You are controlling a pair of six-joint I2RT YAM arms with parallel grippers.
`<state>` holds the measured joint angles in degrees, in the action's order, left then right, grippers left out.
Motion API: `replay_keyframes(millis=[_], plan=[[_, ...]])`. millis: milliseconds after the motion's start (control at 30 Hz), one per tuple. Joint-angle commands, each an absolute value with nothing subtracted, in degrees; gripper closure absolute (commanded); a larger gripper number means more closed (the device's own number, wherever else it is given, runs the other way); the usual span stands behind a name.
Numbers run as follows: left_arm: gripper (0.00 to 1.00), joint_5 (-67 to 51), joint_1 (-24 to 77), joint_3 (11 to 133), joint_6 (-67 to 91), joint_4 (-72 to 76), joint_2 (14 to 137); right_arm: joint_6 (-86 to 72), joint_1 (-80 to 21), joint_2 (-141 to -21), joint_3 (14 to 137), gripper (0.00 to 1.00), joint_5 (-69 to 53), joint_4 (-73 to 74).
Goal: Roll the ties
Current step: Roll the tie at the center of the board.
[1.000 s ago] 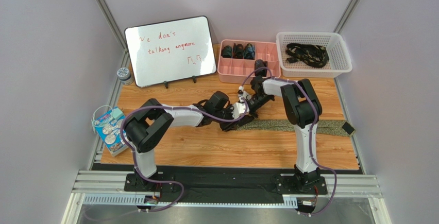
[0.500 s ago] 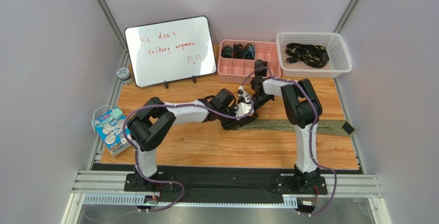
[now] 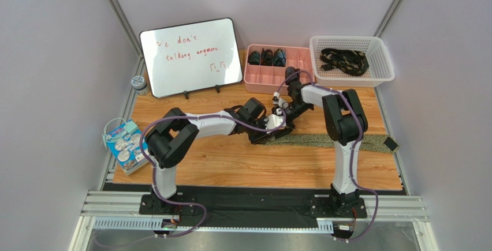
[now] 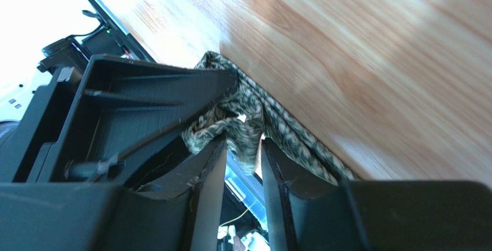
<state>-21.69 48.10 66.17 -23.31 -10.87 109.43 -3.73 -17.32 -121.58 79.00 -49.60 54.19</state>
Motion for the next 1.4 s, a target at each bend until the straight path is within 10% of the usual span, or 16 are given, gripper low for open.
replay_keyframes(millis=[0,467,1367], plan=[[0.91,-18.28,48.34,65.13,-24.96,-17.4,113.73,-1.93,-15.65,-117.34,79.01,0.67,-51.59,55.72],[0.92,-18.63,48.34,65.04,-25.23,-17.58,112.68,-3.07,-17.4,-119.0,77.0,1.0,-51.42,52.57],[0.61,-30.15,46.93,59.77,-16.97,-4.31,103.09,-9.93,-20.83,-124.19,75.24,1.0,-52.21,41.66]])
